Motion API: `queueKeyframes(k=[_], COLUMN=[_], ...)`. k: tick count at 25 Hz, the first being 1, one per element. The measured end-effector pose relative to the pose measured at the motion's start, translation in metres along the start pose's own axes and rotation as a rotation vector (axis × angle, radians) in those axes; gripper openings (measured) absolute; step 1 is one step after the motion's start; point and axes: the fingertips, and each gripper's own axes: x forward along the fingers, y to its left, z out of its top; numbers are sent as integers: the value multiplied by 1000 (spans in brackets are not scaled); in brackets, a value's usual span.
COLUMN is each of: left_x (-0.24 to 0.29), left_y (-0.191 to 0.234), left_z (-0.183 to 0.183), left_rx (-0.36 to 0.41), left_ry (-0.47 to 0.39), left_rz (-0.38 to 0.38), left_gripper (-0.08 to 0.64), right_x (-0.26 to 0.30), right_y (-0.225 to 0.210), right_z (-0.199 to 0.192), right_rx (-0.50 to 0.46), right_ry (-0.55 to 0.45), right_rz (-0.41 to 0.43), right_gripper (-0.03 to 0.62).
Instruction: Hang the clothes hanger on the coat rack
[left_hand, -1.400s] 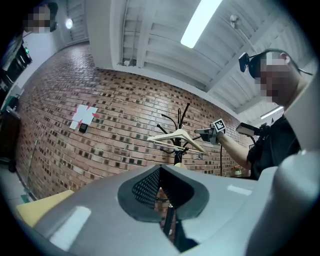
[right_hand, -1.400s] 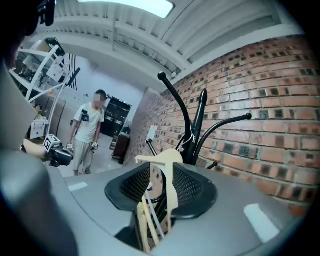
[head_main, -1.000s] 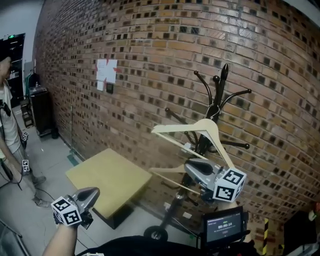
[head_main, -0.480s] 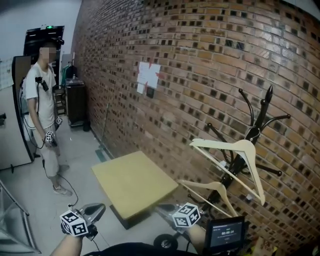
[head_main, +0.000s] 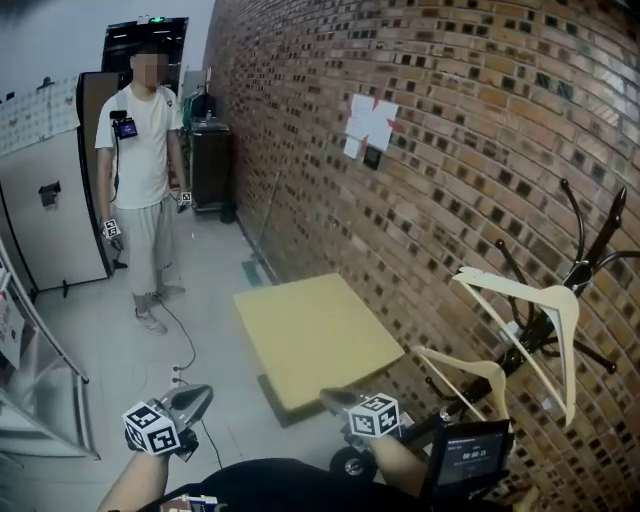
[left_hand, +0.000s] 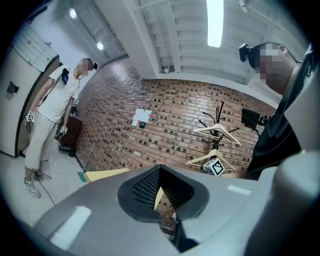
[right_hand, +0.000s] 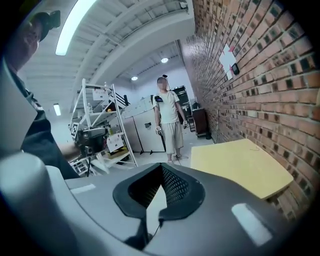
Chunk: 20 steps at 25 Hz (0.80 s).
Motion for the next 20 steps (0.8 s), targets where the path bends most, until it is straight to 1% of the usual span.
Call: queueKeyframes(k=[4, 8, 10, 16, 20], left_x=[-5, 4, 10, 27, 30], left_y=[8, 9, 9, 8, 3], left_z=[4, 3, 2, -4, -3], left_rx=[-3, 1, -2, 0, 1], left_ry=[-2, 15, 25, 44, 44], left_rz=[3, -26, -36, -76, -84], left_gripper=[-5, -5, -5, -5, -5], right_x=[11, 14, 14, 14, 12], right_y=[10, 7, 5, 0, 2], right_z=[5, 5, 7, 25, 39], right_rx=[20, 76, 87, 42, 18], right_ry=[-8, -26, -40, -78, -106], right_rz=[26, 17, 11, 7, 11], right_gripper=[12, 12, 12, 12, 12])
